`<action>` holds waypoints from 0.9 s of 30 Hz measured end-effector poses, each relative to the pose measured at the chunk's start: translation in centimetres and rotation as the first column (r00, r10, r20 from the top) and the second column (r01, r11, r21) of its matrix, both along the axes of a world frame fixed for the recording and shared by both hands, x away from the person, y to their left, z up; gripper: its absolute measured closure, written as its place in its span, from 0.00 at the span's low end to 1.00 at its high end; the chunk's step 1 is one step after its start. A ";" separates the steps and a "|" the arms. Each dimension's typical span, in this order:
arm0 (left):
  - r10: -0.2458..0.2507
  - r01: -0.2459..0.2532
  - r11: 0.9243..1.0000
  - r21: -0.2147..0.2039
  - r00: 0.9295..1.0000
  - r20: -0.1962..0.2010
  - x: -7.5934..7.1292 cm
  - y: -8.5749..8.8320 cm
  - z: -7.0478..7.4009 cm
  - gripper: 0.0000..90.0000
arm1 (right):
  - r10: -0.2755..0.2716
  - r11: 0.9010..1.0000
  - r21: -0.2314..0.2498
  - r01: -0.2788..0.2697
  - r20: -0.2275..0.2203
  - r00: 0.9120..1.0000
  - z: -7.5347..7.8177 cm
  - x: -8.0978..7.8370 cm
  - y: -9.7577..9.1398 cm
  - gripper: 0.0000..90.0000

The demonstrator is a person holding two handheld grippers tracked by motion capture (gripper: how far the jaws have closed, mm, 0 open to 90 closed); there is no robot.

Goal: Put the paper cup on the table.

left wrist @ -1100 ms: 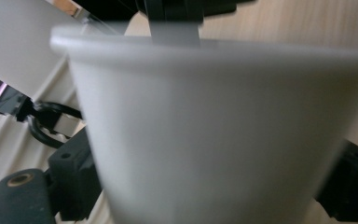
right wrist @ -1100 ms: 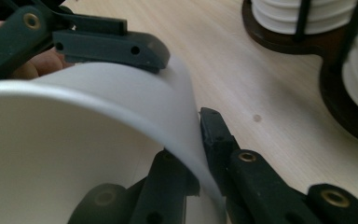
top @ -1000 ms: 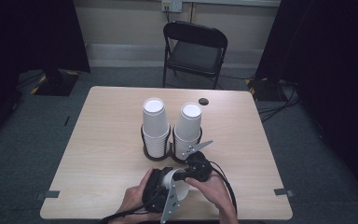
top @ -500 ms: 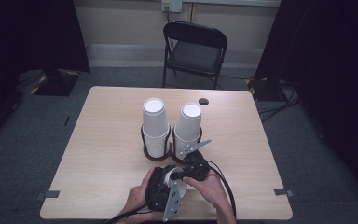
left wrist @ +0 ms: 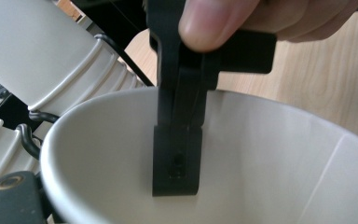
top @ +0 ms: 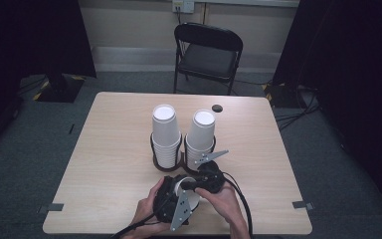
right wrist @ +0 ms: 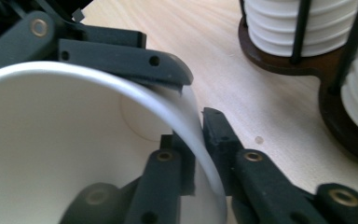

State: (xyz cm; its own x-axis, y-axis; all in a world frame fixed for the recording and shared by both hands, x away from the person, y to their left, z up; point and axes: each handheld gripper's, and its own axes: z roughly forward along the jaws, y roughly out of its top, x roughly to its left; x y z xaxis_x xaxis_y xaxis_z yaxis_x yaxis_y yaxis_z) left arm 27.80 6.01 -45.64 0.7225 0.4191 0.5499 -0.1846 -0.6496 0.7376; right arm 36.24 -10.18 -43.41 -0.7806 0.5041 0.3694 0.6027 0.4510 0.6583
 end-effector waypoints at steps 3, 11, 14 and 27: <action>-0.010 0.010 1.000 -0.026 1.000 -0.013 0.4 0.2 -0.1 0.10 | -0.013 1.000 0.004 0.013 0.008 1.000 0.1 -0.1 -0.2 0.86; -0.003 -0.007 0.989 -0.145 0.997 -0.071 1.0 1.2 -0.3 0.11 | -0.050 0.998 0.030 0.049 0.039 0.998 0.4 -0.6 -1.0 0.73; 0.019 -0.033 0.986 -0.164 0.996 -0.090 1.3 1.7 -0.3 0.11 | -0.072 0.994 0.082 0.066 0.067 0.995 0.5 -0.8 -1.4 0.70; 0.057 -0.116 0.945 -0.304 0.979 -0.198 2.4 4.3 -0.4 0.11 | -0.169 0.955 0.285 0.086 0.281 0.945 1.0 -2.6 -2.9 0.53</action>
